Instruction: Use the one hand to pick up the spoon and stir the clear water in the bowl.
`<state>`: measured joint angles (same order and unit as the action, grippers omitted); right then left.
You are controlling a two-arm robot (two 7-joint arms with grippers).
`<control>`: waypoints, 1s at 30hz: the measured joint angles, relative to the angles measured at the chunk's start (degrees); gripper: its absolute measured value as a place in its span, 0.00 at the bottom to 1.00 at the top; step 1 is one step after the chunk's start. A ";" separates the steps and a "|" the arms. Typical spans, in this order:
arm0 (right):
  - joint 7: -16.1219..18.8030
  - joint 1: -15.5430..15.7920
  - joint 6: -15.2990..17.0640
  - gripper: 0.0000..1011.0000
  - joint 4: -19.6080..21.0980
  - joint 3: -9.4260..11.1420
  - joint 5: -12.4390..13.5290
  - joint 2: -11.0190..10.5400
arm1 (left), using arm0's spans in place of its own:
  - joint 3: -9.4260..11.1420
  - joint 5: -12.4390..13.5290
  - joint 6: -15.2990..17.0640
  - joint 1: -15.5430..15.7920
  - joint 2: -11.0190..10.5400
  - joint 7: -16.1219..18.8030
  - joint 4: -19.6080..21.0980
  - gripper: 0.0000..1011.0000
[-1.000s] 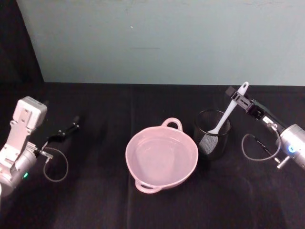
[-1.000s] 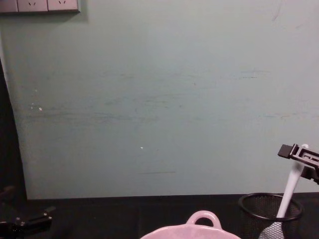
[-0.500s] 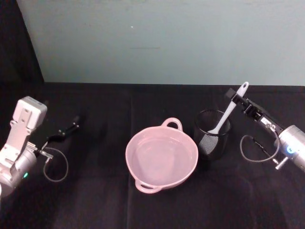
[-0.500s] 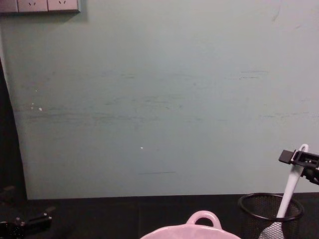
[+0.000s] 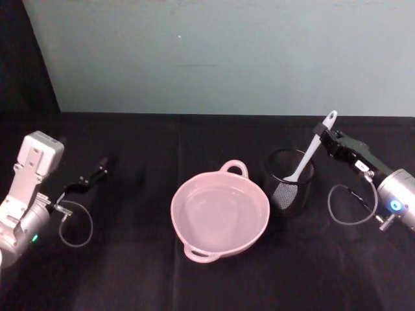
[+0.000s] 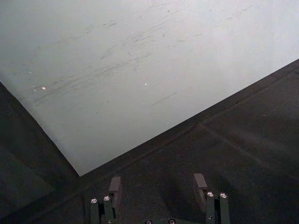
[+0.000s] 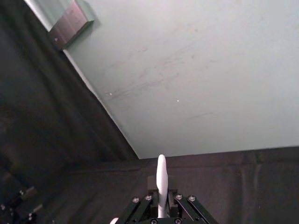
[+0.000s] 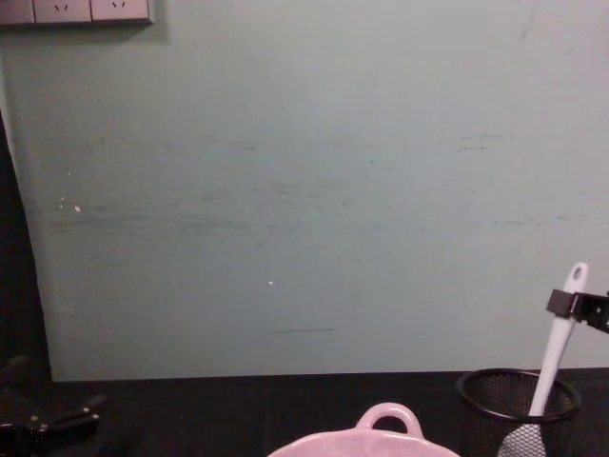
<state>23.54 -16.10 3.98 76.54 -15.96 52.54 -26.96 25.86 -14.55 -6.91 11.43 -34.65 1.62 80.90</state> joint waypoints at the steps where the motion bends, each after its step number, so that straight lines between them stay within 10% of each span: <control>1: -0.23 0.12 -0.29 0.12 0.56 -0.14 -0.55 -0.22 | 0.00 0.00 0.00 0.00 0.00 0.00 0.00 0.99; 13: -2.36 0.63 -2.37 0.12 10.12 -1.28 -9.50 -3.21 | 0.00 0.00 0.00 0.00 0.00 0.00 0.00 0.99; 30: -2.22 -3.01 4.25 0.12 21.30 -2.45 -18.46 -7.92 | 0.00 0.00 0.00 0.00 0.00 0.00 0.00 0.99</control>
<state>21.32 -19.11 8.24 97.84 -18.41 34.08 -34.88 25.87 -14.55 -6.91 11.43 -34.64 1.62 80.90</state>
